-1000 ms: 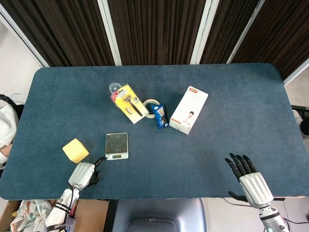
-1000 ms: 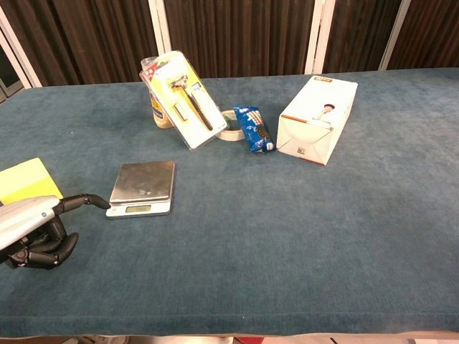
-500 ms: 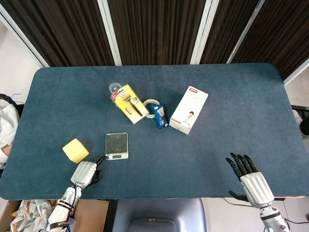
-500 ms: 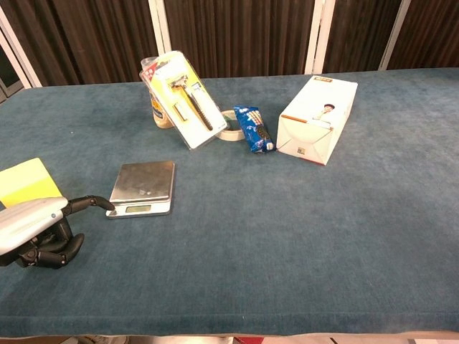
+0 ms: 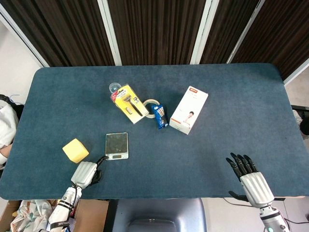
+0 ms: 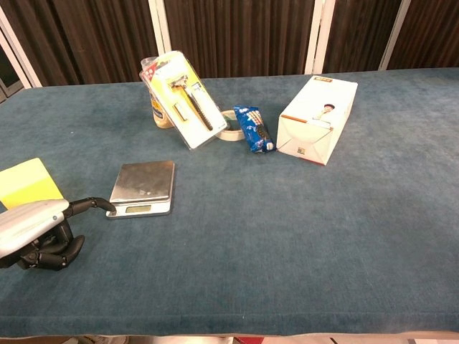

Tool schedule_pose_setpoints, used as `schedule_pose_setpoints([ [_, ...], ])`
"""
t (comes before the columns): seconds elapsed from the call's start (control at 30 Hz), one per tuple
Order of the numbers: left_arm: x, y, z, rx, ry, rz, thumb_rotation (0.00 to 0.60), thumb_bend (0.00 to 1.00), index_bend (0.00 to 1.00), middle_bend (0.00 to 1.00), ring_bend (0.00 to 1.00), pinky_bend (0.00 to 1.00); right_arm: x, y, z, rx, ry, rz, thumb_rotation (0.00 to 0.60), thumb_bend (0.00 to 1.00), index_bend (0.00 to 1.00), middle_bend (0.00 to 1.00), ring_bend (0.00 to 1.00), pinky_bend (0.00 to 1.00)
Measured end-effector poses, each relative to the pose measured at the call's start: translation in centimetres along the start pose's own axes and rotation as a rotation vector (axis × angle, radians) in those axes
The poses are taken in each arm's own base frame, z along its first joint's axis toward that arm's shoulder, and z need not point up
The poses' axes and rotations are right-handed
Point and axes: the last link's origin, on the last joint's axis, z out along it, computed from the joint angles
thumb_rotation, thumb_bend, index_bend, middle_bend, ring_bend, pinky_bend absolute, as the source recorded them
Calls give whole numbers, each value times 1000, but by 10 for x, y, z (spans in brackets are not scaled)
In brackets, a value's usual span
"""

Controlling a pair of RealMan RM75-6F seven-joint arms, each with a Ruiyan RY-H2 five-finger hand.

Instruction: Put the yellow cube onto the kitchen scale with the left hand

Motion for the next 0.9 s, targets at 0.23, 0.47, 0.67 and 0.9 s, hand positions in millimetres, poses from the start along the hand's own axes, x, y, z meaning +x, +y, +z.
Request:
schedule_pose_setpoints([
  [0.23, -2, -1, -1, 2, -8, 1, 600, 661, 204, 1000, 1000, 1000, 0, 0, 0, -1, 3, 0, 600, 193, 0, 0, 0, 0],
  [0.47, -6, -3, -1, 5, -24, 4, 600, 661, 227, 1000, 1000, 1000, 0, 0, 0, -1, 3, -1, 600, 192, 0, 0, 0, 0],
  [0.67, -8, -2, -2, -2, -29, 6, 600, 662, 240, 1000, 1000, 1000, 0, 0, 0, -2, 5, -1, 600, 193, 0, 0, 0, 0],
  [0.9, -1, 2, -2, -23, 19, -4, 600, 623, 105, 1000, 1000, 1000, 1, 1, -1, -3, 7, 1, 600, 192, 0, 0, 0, 0],
])
